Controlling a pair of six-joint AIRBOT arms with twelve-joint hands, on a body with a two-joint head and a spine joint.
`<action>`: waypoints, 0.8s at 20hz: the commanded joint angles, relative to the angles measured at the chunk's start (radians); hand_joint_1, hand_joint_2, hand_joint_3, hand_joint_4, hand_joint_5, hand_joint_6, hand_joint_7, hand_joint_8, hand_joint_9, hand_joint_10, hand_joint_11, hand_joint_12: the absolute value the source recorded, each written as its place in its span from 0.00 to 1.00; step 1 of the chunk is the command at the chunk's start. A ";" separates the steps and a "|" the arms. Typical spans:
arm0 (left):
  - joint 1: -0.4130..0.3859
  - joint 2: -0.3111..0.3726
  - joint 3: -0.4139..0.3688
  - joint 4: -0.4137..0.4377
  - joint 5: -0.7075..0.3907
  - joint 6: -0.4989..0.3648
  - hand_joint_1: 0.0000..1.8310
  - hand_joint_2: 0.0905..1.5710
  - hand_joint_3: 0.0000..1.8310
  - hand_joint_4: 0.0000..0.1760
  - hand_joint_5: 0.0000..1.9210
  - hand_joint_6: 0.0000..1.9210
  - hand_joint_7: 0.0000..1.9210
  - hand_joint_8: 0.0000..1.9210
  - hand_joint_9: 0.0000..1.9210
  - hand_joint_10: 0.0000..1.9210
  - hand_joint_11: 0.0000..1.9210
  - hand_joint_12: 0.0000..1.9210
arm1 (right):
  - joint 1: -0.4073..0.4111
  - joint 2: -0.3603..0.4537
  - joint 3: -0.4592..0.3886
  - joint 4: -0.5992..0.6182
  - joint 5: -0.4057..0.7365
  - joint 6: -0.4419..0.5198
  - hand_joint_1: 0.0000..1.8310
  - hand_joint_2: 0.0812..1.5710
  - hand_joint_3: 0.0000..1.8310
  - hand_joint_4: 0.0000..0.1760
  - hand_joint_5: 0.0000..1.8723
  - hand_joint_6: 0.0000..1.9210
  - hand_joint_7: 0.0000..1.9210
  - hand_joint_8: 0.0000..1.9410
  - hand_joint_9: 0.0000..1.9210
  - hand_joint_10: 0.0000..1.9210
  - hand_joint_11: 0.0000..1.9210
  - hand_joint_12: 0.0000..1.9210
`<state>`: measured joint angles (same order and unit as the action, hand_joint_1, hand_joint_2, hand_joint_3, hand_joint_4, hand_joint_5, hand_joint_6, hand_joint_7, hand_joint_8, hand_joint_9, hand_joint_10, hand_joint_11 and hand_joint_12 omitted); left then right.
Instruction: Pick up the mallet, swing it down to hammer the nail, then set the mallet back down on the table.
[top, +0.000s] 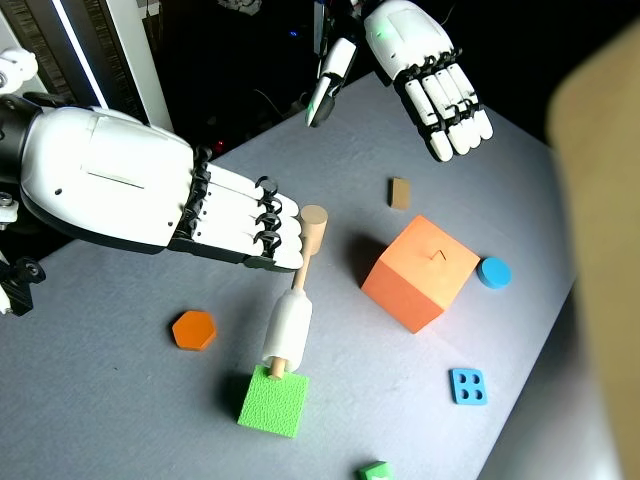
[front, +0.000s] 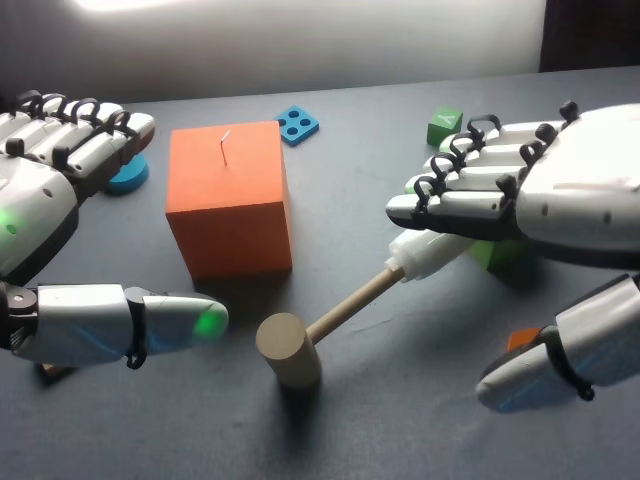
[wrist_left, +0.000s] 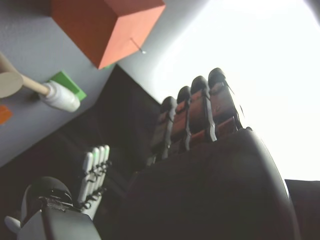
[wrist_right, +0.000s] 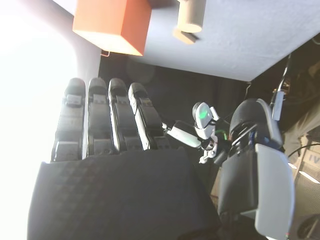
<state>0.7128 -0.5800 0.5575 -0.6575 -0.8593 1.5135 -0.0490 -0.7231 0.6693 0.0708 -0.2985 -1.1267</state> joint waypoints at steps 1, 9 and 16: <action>-0.004 0.007 0.013 0.070 -0.075 -0.035 0.07 0.47 0.00 0.00 0.00 0.00 0.00 0.00 0.00 0.00 0.00 0.00 | 0.025 0.000 0.018 -0.040 0.054 0.101 0.44 0.53 0.00 0.00 0.00 0.00 0.00 0.00 0.00 0.00 0.00 0.00; 0.012 0.000 0.120 0.458 0.052 -0.416 0.06 0.47 0.00 0.00 0.00 0.00 0.00 0.00 0.00 0.00 0.00 0.00 | 0.020 -0.083 0.046 -0.774 0.003 0.679 0.66 0.51 0.00 0.00 0.00 0.00 0.00 0.00 0.00 0.00 0.00 0.00; 0.030 0.000 0.166 0.580 0.057 -0.510 0.02 0.52 0.02 0.00 0.00 0.00 0.00 0.00 0.00 0.00 0.00 0.00 | 0.005 -0.228 0.151 -0.774 -0.069 0.689 0.58 0.53 0.00 0.00 0.00 0.00 0.00 0.00 0.00 0.00 0.00 0.00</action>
<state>0.7509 -0.5823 0.7227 -0.0818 -0.6872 1.0058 -0.0513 -0.9607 0.8272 -0.6781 -0.4313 -0.4412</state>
